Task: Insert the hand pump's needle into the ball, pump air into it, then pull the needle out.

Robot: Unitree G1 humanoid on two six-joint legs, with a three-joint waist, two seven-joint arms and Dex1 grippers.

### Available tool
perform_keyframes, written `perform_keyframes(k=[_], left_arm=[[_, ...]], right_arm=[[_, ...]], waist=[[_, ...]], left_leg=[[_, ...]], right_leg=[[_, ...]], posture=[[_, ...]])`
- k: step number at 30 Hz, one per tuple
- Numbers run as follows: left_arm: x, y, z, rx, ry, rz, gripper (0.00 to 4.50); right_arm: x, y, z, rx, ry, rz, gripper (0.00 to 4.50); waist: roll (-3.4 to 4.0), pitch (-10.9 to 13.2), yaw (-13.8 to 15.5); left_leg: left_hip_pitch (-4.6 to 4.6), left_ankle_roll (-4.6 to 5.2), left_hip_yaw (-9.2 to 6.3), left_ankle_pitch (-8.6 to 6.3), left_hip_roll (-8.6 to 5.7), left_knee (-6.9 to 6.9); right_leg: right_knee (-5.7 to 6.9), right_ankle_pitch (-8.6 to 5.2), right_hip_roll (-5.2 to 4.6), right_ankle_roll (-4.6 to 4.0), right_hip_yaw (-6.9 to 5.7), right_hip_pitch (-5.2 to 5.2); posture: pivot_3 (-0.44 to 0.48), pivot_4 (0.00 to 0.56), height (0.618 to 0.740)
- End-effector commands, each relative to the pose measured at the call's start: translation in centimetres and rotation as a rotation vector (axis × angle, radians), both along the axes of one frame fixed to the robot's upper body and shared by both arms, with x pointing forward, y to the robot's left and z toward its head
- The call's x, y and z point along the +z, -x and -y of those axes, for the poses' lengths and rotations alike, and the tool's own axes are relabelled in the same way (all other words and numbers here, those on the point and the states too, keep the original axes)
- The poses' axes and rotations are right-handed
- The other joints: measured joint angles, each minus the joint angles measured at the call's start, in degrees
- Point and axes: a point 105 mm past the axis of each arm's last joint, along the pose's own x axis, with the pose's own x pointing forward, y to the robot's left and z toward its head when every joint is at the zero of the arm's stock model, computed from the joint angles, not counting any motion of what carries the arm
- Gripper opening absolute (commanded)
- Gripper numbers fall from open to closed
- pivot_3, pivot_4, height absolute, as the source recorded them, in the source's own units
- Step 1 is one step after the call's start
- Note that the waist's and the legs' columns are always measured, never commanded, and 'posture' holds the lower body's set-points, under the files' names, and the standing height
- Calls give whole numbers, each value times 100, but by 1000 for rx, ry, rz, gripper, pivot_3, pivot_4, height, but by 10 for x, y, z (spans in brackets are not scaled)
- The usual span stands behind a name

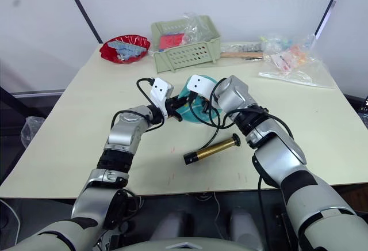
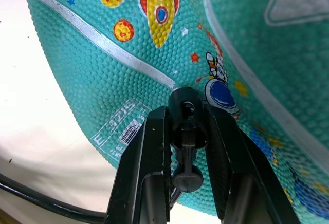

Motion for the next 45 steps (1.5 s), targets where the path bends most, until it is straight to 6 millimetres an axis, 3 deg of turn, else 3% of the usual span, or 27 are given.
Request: perform_keyframes(k=[1,14,24,27,33,38,45], left_arm=[[-24,16,36,-123,21,-100,0],[-24,18,34,-117,46,-114,0],[-25,19,35,-117,46,-120,0],[-25,18,34,-111,44,-119,0],[-23,15,31,-100,40,-108,0],[-22,13,29,-93,41,-103,0],[-24,14,32,-109,42,-106,0]], right_arm=[[-38,12,1,0,63,-102,414],[-65,14,3,2,152,-141,414],[-70,12,3,-26,132,-146,414],[-63,10,-4,-14,51,-126,414],[-21,6,-21,-35,-247,-130,414],[6,6,-14,-8,-365,-31,414],[-5,8,15,-95,-422,31,414]], waist=[[0,0,0],[16,-58,-26],[15,-99,-88],[14,-101,-93],[21,-87,-99],[67,7,-29],[61,64,66]], left_leg=[[0,0,0,0,0,0],[13,-1,-1,-1,0,-15],[18,-2,-8,-2,-1,-26],[19,-2,-10,-2,-1,-29],[17,-3,-16,-2,-2,-32],[-8,-1,-20,-1,-16,-34],[-35,-2,-37,0,-27,-42]], right_leg=[[0,0,0,0,0,0],[0,-14,2,-22,8,0],[-1,-20,2,-30,9,0],[-1,-21,2,-30,9,0],[-4,-21,1,-29,8,0],[-7,-9,-6,-8,6,-18],[-15,-19,-13,0,-5,-30]], posture=[[0,150,740],[0,150,740],[0,150,740],[0,150,740],[0,150,740],[0,150,740],[0,150,740]])
